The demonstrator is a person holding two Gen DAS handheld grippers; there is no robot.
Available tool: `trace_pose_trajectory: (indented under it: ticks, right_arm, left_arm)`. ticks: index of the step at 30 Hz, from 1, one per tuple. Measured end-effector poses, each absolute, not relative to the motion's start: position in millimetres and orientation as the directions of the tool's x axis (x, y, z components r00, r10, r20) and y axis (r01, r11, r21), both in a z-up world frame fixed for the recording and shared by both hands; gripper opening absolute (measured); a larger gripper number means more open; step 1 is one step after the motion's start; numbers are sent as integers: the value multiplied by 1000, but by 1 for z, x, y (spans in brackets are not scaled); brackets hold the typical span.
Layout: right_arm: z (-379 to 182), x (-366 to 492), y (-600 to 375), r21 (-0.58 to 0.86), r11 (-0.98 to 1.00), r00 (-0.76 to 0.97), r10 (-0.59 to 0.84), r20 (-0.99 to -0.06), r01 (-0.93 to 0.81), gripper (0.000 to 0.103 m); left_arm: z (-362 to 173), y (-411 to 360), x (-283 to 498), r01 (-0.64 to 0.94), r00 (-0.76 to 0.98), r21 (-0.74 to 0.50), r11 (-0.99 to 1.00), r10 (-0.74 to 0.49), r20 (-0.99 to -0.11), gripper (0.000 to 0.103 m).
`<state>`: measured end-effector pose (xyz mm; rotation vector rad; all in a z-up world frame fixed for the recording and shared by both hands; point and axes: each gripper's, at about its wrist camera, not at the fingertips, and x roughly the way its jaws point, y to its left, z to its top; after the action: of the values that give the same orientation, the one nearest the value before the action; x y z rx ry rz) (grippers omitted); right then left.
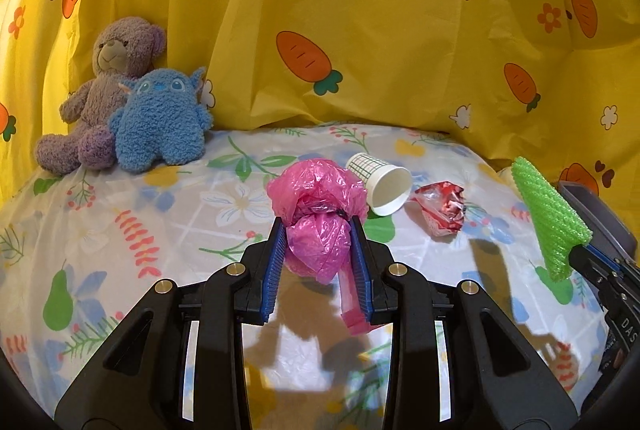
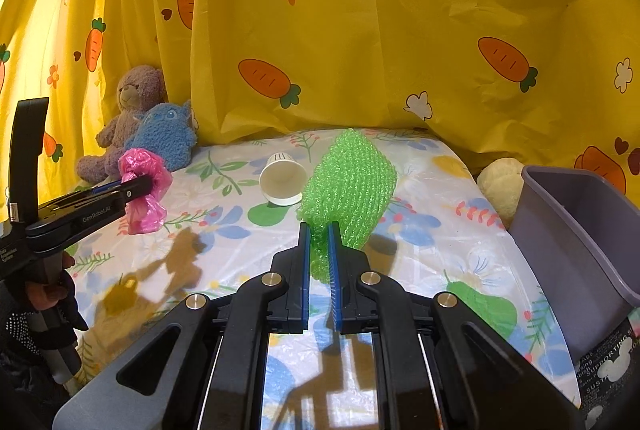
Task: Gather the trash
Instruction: 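Carry the pink bag and green net over the grey bin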
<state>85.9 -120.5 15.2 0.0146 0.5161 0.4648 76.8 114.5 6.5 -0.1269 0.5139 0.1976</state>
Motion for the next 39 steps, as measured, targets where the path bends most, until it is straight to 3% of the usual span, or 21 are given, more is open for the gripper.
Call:
trace_pose_trajectory:
  ticks: [26,39]
  right_arm:
    - [13,61,-161,166,920,805,390,-447,-354,9]
    - [39,65,-225,172,957,883,281,-375,-232,10]
  left_arm:
    - [14,43,60,9,895,-106,994,-55,-444,31]
    - [50,-47,96,264,871,-93,960,-278,-404,31]
